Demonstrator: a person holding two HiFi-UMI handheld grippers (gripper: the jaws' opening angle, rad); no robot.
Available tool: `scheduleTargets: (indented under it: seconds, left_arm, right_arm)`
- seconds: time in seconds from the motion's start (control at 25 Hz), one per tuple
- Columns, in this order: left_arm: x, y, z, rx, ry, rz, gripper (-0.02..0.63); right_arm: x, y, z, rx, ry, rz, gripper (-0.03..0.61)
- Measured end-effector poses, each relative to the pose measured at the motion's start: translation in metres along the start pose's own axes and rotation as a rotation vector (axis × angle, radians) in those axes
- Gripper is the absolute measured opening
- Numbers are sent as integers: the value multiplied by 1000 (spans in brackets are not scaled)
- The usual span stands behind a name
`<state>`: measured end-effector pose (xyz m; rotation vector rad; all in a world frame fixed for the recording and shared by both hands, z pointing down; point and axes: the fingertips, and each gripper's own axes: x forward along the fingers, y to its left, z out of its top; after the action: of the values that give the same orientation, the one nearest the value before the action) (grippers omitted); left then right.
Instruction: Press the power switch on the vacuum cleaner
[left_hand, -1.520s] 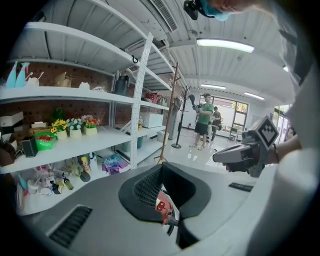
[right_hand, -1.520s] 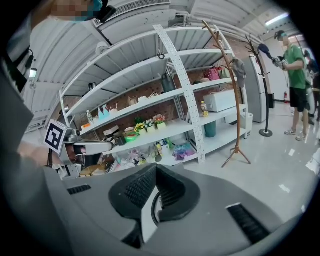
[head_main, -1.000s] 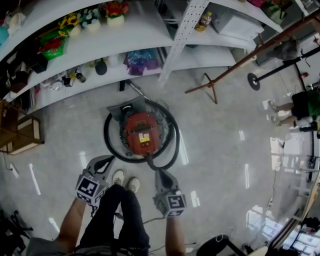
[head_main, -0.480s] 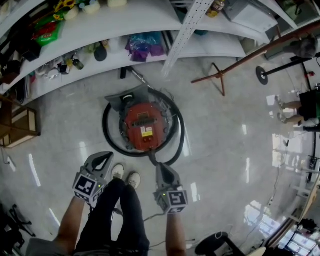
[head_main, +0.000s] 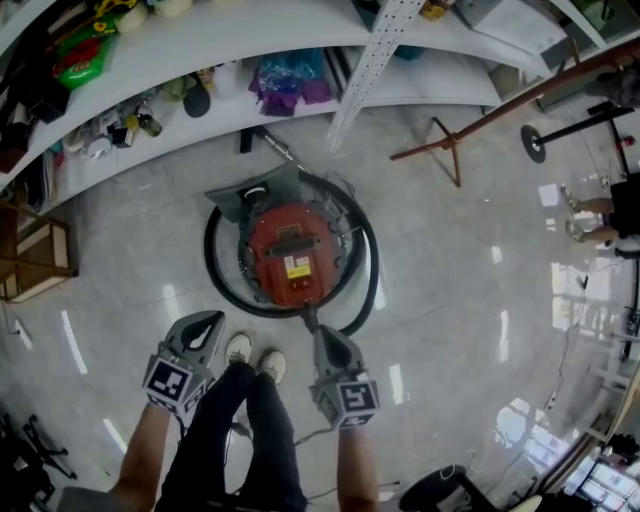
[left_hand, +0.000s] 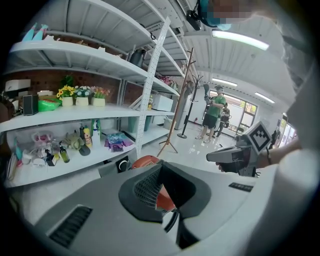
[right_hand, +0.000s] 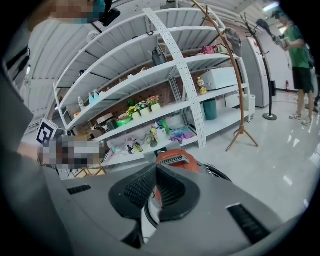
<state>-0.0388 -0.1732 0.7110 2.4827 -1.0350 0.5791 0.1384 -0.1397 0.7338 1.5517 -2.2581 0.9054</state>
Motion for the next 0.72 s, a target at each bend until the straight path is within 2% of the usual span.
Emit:
scheduleTargets:
  seconds: [0.72]
  left_arm:
    - [30,14,-44,-5,16,-5,8]
  right_arm:
    - [51,-35,-47,-4,13,-11,12]
